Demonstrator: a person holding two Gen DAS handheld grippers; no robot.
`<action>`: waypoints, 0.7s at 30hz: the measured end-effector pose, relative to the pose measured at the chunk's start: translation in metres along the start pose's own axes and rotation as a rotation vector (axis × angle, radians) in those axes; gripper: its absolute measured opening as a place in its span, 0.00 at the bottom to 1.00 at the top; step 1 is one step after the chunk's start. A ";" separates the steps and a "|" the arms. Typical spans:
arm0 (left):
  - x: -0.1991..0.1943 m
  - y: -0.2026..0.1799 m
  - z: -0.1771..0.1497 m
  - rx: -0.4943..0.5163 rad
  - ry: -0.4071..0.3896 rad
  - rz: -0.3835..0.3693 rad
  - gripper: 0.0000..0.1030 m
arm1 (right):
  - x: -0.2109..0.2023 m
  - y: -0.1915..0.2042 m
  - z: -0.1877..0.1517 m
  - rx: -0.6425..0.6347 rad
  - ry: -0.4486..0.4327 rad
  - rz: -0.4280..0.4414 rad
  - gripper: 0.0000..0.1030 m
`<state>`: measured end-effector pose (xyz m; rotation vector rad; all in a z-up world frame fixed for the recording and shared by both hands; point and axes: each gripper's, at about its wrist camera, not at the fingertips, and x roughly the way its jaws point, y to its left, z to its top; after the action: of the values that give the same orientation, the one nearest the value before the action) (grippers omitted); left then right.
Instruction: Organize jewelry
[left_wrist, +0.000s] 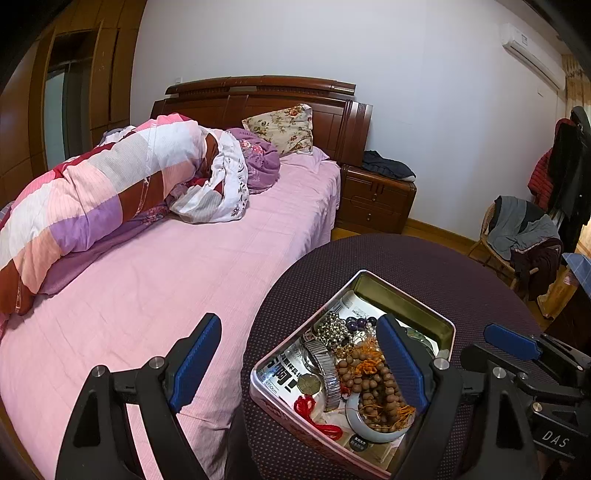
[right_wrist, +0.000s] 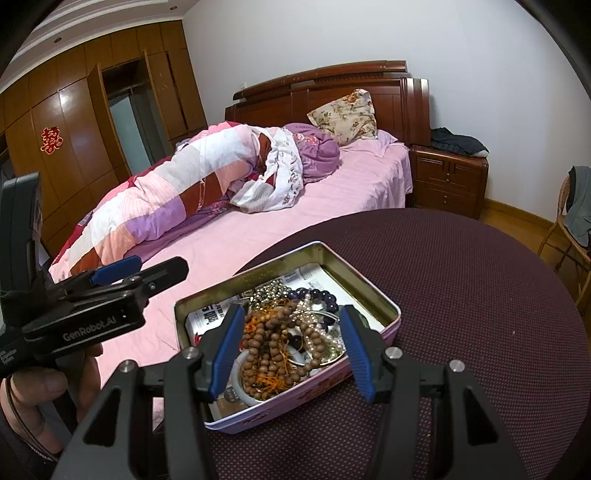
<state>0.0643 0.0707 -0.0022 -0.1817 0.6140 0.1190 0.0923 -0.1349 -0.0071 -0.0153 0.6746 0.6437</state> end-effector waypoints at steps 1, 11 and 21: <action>0.000 0.000 0.000 0.000 0.001 0.000 0.83 | 0.000 0.000 0.000 0.000 -0.001 0.000 0.55; 0.000 0.001 0.000 0.000 0.002 -0.003 0.83 | 0.001 0.000 0.000 0.003 -0.007 -0.004 0.55; 0.001 0.003 0.001 -0.007 0.001 0.005 0.83 | -0.003 -0.003 0.003 0.006 -0.019 -0.012 0.55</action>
<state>0.0655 0.0740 -0.0020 -0.1869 0.6154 0.1260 0.0937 -0.1381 -0.0032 -0.0079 0.6580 0.6300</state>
